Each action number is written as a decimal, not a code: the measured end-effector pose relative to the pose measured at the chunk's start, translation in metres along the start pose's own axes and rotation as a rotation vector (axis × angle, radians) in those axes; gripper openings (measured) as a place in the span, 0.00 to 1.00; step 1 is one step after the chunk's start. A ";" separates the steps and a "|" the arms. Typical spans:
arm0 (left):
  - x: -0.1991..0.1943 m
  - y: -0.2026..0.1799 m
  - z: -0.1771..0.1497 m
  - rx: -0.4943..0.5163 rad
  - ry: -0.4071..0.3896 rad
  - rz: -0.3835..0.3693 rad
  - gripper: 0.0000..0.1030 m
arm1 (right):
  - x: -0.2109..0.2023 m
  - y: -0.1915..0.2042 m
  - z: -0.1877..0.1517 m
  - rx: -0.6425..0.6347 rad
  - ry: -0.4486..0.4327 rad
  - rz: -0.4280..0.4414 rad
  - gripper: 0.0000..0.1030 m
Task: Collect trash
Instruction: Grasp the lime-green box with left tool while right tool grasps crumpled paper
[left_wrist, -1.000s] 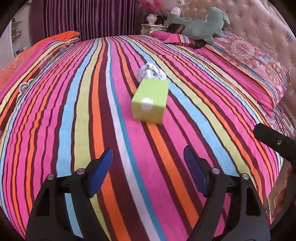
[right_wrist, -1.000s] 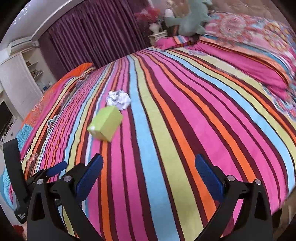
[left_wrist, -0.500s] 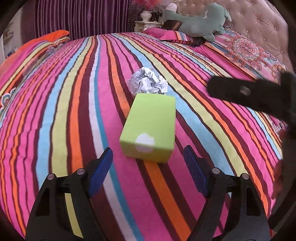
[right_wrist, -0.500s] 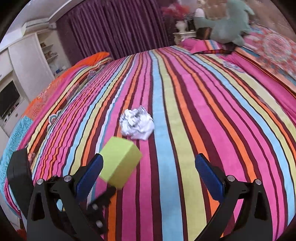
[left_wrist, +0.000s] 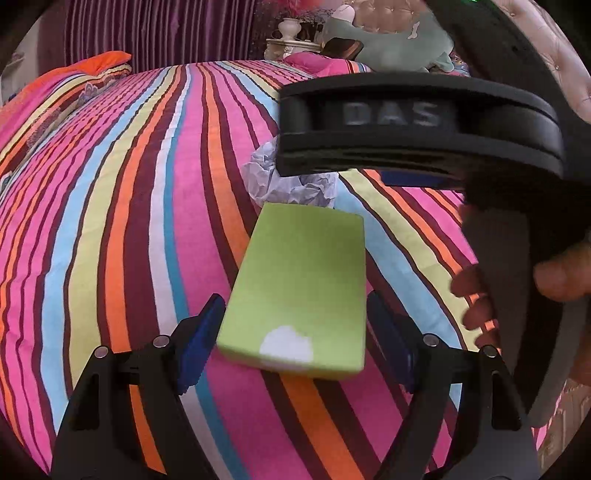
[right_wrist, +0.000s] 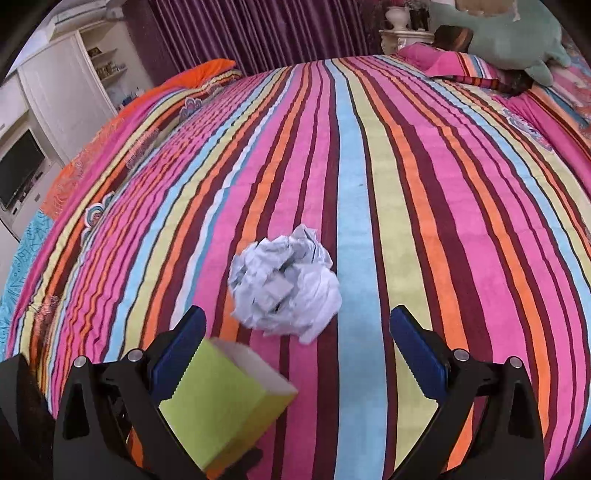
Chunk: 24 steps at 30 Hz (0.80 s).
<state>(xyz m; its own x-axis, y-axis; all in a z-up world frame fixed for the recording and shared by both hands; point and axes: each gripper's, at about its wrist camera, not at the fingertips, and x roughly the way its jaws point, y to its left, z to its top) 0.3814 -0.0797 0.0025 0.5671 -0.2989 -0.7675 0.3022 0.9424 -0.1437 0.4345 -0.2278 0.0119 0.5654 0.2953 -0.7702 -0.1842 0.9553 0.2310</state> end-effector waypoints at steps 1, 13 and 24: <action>0.001 0.000 0.000 -0.001 0.001 0.000 0.75 | 0.004 0.000 0.002 -0.002 0.005 0.003 0.93; 0.016 0.008 0.009 -0.030 0.009 -0.004 0.75 | 0.044 0.004 0.020 -0.023 0.048 -0.026 0.93; 0.022 0.007 0.010 -0.015 0.012 0.003 0.71 | 0.067 0.011 0.020 -0.087 0.113 -0.059 0.92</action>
<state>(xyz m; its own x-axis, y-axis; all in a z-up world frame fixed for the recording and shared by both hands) 0.4039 -0.0811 -0.0086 0.5587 -0.2944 -0.7754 0.2888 0.9454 -0.1508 0.4864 -0.1973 -0.0249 0.4844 0.2306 -0.8439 -0.2250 0.9650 0.1345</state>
